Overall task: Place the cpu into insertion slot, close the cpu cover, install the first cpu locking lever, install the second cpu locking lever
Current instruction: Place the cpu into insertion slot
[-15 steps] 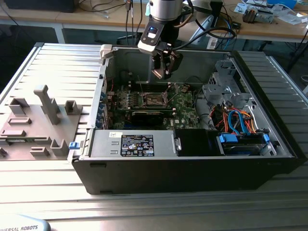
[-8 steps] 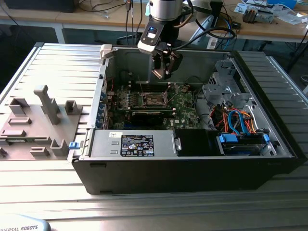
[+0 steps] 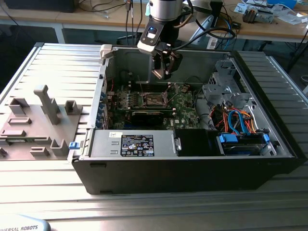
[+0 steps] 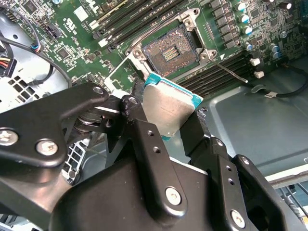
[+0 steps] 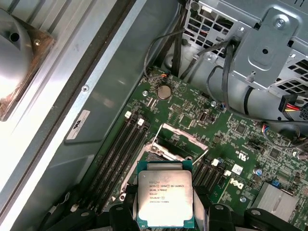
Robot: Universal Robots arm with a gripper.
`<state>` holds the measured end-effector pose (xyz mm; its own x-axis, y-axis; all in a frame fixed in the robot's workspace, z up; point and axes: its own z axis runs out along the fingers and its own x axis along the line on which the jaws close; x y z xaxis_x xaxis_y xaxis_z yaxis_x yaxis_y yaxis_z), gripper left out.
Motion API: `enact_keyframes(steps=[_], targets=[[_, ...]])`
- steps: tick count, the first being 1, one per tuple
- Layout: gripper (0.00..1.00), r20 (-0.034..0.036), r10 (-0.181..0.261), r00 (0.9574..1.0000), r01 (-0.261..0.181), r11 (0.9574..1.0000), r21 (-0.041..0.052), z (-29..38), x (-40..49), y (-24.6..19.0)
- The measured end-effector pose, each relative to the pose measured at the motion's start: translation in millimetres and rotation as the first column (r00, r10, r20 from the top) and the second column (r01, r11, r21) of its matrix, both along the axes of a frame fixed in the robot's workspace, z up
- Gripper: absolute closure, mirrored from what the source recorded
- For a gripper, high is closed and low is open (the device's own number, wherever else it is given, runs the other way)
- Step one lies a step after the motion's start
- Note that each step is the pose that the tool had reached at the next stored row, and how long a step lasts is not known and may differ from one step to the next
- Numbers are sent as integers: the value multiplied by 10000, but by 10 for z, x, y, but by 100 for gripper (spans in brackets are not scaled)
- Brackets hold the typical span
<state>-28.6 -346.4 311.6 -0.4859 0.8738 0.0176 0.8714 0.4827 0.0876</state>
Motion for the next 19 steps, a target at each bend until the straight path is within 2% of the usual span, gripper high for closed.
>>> enact_keyframes(steps=[19], targets=[[46, 0, -163, 9999, 163, 9999, 0, -9, 0, 0]])
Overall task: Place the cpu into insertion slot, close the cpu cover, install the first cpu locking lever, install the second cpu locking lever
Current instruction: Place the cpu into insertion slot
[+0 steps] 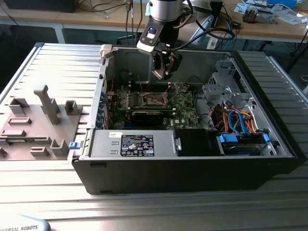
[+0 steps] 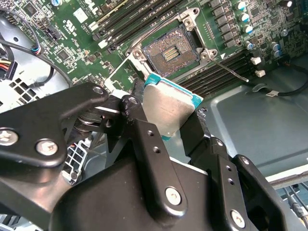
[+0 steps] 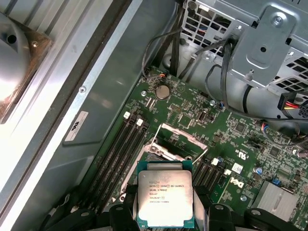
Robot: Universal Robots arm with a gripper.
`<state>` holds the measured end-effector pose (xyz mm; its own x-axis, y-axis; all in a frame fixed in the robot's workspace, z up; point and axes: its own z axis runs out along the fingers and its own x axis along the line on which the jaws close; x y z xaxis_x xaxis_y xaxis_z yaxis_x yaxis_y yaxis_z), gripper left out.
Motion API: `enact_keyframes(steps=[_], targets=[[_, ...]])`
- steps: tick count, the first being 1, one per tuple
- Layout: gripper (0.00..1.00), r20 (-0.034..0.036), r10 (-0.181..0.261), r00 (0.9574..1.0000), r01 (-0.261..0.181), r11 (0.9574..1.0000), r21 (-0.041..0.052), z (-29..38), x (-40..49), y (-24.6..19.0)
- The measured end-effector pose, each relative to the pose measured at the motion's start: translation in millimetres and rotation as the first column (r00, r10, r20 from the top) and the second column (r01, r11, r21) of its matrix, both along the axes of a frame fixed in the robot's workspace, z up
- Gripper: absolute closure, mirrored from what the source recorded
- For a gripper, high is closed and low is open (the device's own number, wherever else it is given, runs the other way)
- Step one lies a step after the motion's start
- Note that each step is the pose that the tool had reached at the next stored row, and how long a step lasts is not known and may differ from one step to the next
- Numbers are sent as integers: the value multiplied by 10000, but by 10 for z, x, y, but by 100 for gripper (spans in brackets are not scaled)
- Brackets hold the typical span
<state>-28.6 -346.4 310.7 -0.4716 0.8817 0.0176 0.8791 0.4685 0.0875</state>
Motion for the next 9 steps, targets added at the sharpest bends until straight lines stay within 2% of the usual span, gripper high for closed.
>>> enact_keyframes(steps=[9], targets=[[46, 0, -86, 10000, 86, 10000, 0, -7, 0, 0]])
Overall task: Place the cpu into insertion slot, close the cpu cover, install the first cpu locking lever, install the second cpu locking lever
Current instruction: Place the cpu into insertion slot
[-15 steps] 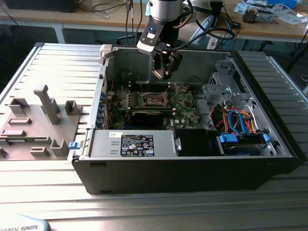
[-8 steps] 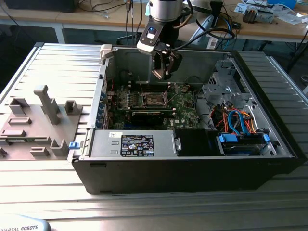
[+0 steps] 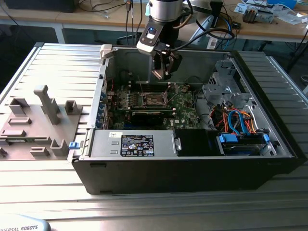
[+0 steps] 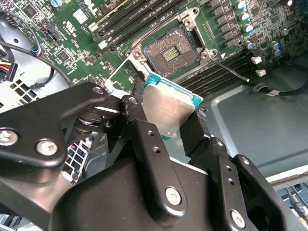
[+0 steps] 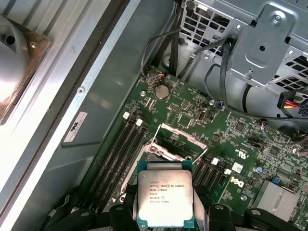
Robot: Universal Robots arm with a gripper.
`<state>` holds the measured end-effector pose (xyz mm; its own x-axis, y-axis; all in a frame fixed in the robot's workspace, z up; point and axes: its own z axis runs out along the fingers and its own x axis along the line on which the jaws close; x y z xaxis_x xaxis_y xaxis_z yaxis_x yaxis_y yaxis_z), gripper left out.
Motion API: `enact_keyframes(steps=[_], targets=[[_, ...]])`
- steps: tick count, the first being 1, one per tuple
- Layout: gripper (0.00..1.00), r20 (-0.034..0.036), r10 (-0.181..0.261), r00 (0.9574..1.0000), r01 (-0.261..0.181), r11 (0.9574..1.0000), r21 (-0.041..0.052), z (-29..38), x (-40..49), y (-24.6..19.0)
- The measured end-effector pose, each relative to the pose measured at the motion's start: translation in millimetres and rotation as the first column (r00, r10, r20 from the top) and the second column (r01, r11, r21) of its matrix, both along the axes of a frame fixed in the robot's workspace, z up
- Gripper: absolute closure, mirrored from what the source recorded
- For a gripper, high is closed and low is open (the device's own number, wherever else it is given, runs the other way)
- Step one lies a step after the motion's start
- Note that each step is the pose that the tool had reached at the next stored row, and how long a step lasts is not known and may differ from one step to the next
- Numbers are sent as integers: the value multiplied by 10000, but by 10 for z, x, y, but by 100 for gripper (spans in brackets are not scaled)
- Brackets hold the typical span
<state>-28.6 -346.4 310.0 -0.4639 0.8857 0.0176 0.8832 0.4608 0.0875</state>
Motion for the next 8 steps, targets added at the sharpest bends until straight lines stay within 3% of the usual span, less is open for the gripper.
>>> enact_keyframes(steps=[8], targets=[[46, 0, -73, 10000, 73, 10000, 1, -7, 0, 0]])
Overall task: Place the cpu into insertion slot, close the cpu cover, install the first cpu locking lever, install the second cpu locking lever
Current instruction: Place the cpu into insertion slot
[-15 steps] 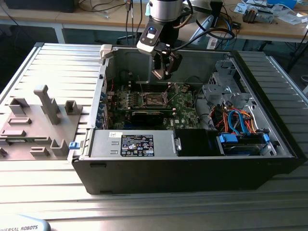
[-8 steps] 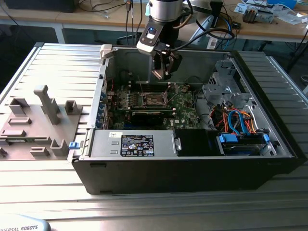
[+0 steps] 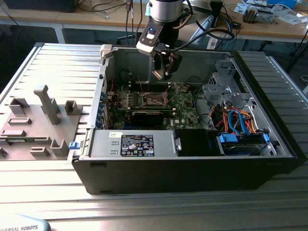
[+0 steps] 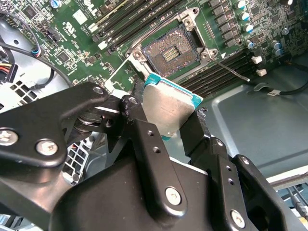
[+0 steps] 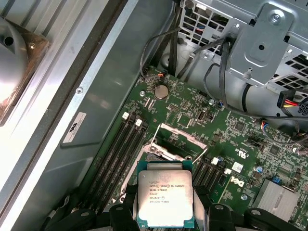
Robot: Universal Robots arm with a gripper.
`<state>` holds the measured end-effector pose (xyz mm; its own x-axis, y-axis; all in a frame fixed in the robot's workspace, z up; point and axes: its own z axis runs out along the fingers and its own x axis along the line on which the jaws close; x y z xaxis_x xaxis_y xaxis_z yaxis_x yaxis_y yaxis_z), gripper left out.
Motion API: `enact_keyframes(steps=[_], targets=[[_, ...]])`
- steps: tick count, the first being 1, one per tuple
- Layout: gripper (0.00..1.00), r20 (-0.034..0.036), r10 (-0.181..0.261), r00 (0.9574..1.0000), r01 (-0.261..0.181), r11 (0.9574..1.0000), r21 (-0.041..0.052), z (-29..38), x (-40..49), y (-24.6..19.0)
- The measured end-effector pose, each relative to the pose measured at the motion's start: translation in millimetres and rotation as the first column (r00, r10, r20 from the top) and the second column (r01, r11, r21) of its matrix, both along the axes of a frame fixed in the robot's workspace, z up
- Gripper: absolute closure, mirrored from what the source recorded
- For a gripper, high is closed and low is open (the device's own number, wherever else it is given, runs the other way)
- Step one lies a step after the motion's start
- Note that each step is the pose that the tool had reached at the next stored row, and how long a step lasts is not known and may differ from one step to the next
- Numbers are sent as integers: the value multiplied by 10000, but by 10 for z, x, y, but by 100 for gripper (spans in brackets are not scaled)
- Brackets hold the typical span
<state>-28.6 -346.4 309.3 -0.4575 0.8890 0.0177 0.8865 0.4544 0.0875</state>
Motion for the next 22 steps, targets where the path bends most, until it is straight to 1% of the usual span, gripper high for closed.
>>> enact_keyframes(steps=[22], targets=[[46, 0, -237, 9997, 237, 9997, 0, -20, 0, 0]])
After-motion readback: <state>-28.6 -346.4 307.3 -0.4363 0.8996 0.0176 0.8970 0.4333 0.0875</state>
